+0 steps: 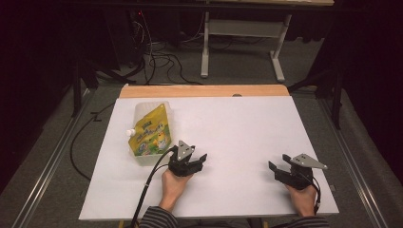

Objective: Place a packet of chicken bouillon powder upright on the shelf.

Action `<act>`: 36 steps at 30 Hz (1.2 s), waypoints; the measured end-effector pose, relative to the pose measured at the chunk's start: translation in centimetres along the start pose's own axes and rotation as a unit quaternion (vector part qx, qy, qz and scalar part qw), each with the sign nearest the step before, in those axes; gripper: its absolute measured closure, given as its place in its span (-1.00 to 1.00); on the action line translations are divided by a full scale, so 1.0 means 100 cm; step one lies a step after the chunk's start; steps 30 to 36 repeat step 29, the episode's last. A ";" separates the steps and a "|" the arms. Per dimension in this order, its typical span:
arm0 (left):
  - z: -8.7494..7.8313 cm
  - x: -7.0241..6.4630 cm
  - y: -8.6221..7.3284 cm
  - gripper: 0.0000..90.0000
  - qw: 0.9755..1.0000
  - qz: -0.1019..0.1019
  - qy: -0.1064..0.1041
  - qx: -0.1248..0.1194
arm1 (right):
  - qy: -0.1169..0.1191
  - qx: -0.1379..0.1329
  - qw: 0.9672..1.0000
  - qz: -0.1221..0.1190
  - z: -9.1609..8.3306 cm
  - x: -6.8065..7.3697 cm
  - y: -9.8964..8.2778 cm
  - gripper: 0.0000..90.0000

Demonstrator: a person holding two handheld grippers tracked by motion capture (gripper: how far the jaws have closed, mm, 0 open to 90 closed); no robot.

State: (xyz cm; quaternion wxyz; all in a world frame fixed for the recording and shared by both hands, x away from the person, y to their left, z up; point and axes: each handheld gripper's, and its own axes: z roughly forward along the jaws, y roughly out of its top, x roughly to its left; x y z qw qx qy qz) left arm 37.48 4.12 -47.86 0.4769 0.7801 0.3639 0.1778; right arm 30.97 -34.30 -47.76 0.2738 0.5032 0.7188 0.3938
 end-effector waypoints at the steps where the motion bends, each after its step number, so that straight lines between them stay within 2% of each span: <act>1: 0.000 0.000 -0.001 -0.06 1.000 -0.002 0.001 0.000 | 0.000 0.000 1.000 -0.001 0.000 0.000 0.000 -0.25; 4: 0.000 0.002 -0.003 -0.08 1.000 -0.006 0.003 0.002 | 0.000 -0.001 1.000 -0.004 0.000 0.000 0.000 -0.25; 12: 0.001 0.000 -0.003 -0.10 1.000 0.001 0.014 0.004 | 0.001 -0.002 1.000 -0.001 0.000 0.000 0.000 -0.26; 13: 0.001 -0.002 -0.003 -0.09 1.000 0.003 0.019 0.002 | 0.000 -0.004 1.000 -0.001 0.000 -0.001 0.000 -0.27; 16: 0.000 -0.008 -0.004 -0.04 0.999 0.031 0.035 -0.004 | 0.003 -0.007 1.000 0.006 -0.001 -0.002 -0.001 -0.32; 18: 0.000 -0.010 -0.004 -0.10 0.998 0.036 0.043 -0.001 | 0.001 -0.008 1.000 0.012 -0.002 -0.003 -0.001 -0.33; 23: 0.001 -0.006 -0.004 -0.07 0.999 0.018 0.030 0.003 | -0.001 -0.008 1.000 0.006 -0.001 -0.002 -0.001 -0.33; 27: 0.000 -0.007 -0.004 -0.05 0.999 0.024 0.031 0.003 | -0.003 -0.008 1.000 0.002 -0.001 -0.001 -0.001 -0.32; 36: 0.001 -0.006 -0.004 -0.03 0.999 0.022 0.028 0.003 | -0.002 -0.010 1.000 0.002 -0.002 -0.001 -0.001 -0.32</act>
